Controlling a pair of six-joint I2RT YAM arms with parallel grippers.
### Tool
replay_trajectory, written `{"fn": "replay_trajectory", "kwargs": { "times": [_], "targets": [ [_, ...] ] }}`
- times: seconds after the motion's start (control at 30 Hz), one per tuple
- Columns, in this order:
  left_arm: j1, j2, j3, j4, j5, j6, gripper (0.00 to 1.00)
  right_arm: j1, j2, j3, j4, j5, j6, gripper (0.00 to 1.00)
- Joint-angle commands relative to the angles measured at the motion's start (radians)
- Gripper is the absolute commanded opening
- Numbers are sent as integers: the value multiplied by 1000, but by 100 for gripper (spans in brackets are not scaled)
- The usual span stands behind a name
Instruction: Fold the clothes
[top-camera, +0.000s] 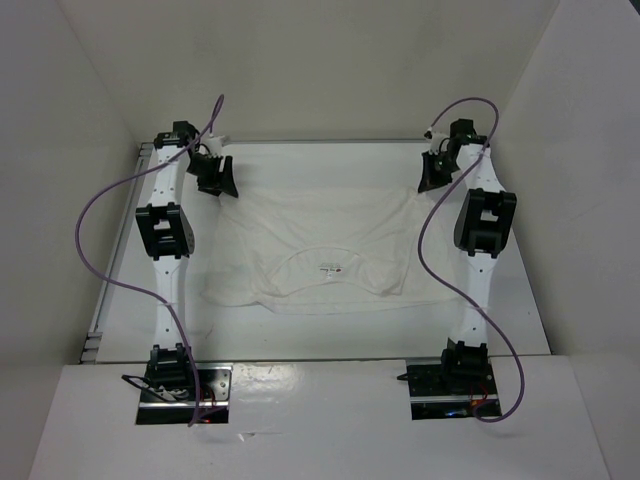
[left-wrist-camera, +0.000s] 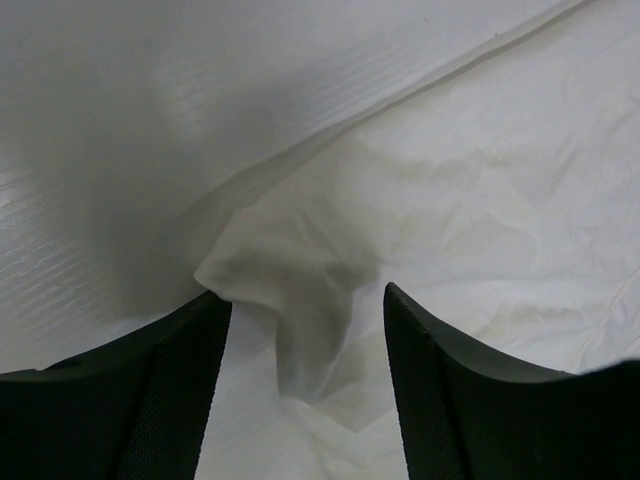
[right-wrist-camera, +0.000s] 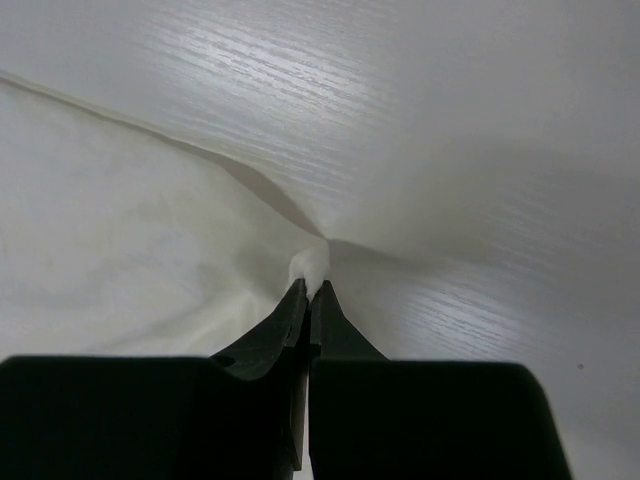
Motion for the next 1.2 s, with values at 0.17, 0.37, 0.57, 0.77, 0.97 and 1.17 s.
{"fn": "replay_trajectory", "kwargs": {
  "times": [0.17, 0.37, 0.57, 0.77, 0.97, 1.17],
  "targets": [
    [4, 70, 49, 6, 20, 4, 62, 36, -43, -47, -1, 24, -20, 0],
    [4, 102, 58, 6, 49, -6, 61, 45, -62, -66, -1, 34, -20, 0],
    [4, 122, 69, 6, 60, -6, 48, 54, -73, -85, -1, 61, -20, 0],
    [4, 131, 87, 6, 60, -6, 25, 63, -91, -103, -1, 70, -29, 0],
    [4, 118, 107, 6, 46, -6, 15, 63, -91, -90, 8, 80, -29, 0],
    [59, 32, 116, 17, 37, -15, 12, 63, -91, 12, -1, 127, -29, 0]
  ]
}}
